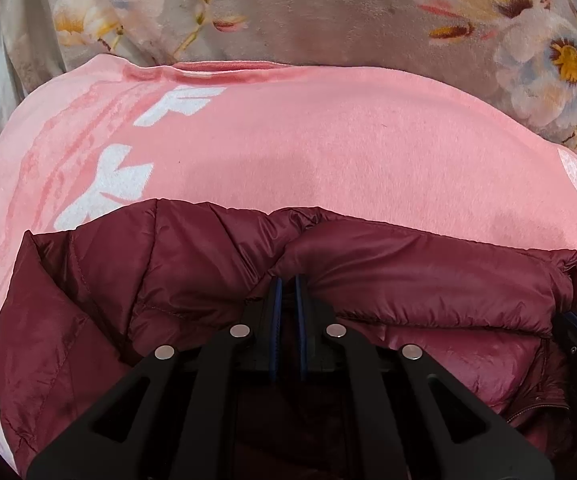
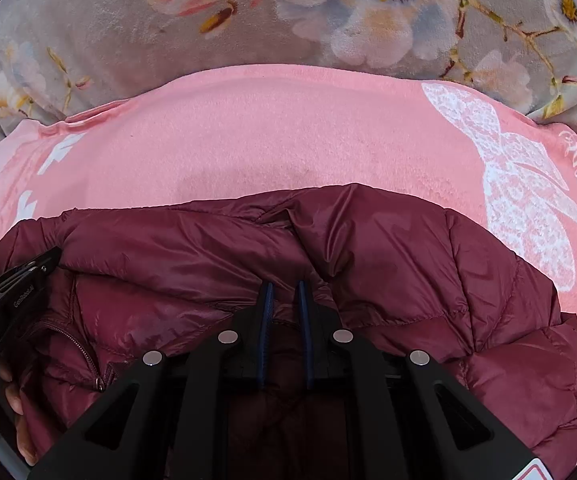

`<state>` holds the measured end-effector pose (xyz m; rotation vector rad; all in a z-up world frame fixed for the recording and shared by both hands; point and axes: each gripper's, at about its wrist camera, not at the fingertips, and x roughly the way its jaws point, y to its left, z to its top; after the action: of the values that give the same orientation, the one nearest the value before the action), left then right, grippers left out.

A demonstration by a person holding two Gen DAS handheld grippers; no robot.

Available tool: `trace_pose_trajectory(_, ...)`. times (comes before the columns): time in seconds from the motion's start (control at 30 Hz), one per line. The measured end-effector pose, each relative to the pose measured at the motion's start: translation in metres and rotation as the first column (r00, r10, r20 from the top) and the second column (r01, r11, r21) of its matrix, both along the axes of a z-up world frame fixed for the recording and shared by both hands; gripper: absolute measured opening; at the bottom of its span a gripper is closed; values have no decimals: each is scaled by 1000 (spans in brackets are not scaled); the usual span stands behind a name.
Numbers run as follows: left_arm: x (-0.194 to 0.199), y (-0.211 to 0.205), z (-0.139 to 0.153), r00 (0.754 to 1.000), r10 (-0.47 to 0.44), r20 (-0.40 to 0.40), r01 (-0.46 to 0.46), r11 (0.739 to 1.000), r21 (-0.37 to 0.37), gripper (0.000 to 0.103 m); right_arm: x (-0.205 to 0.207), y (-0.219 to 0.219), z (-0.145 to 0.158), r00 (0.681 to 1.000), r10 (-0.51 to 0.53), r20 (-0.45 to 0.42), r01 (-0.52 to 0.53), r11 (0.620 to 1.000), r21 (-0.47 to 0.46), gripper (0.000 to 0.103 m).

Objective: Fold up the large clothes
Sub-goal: 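Lift the hem with both grippers and fold it up toward the hood, then open both grippers to release the folded jacket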

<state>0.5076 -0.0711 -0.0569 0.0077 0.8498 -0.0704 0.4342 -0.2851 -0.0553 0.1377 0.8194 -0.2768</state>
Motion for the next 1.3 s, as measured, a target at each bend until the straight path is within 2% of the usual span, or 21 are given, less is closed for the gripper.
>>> trace_pose_trajectory(0.3,0,-3,-1,1000,5,8,-5,1000,26,6,1,0,0,1000,-4,1,4,1000,-6,10)
trace_pose_trajectory(0.43,-9,8,3,1000,-5,-1,5,999,-42,6,-19,-2,10,999,-27,31,26,1000,17,11)
trace_pose_trajectory(0.5,-32,20,13,1000,-6,5,6,999,-54,15,-58,1,27,996,-37,75,32,997,66,21)
trace_pose_trajectory(0.53,-47,28,18,1000,-14,17,15,998,-61,27,-85,4,36,995,-19,98,11,996,84,21)
trace_pose_trajectory(0.57,-71,40,26,999,-34,32,36,996,-76,34,-105,6,42,994,-5,110,-5,996,87,22)
trace_pose_trajectory(0.63,-109,64,34,998,-40,47,44,995,-93,44,-168,10,53,991,18,135,-30,996,85,31)
trace_pose_trajectory(0.7,-147,95,38,999,-42,34,46,990,-133,50,-227,7,59,988,31,154,-46,995,91,44)
trace_pose_trajectory(0.73,-171,116,39,999,-41,24,44,986,-160,53,-257,5,61,989,22,148,-37,994,100,45)
trace_pose_trajectory(0.87,-246,182,29,1000,2,-6,-3,989,-150,64,-366,-2,57,992,-25,127,14,996,86,56)
trace_pose_trajectory(0.97,-290,224,10,997,43,-56,-52,983,-173,66,-426,-6,42,993,-79,90,69,992,108,60)
trace_pose_trajectory(1.1,-338,276,-17,984,128,-124,-158,951,-266,66,-479,-10,12,988,-140,66,125,973,192,63)
trace_pose_trajectory(1.23,-359,299,-38,971,153,-185,-213,906,-365,66,-499,-10,-9,981,-182,66,153,939,308,63)
trace_pose_trajectory(1.3,-365,299,-39,972,151,-178,-209,903,-375,66,-502,-5,-12,979,-187,78,153,934,322,66)
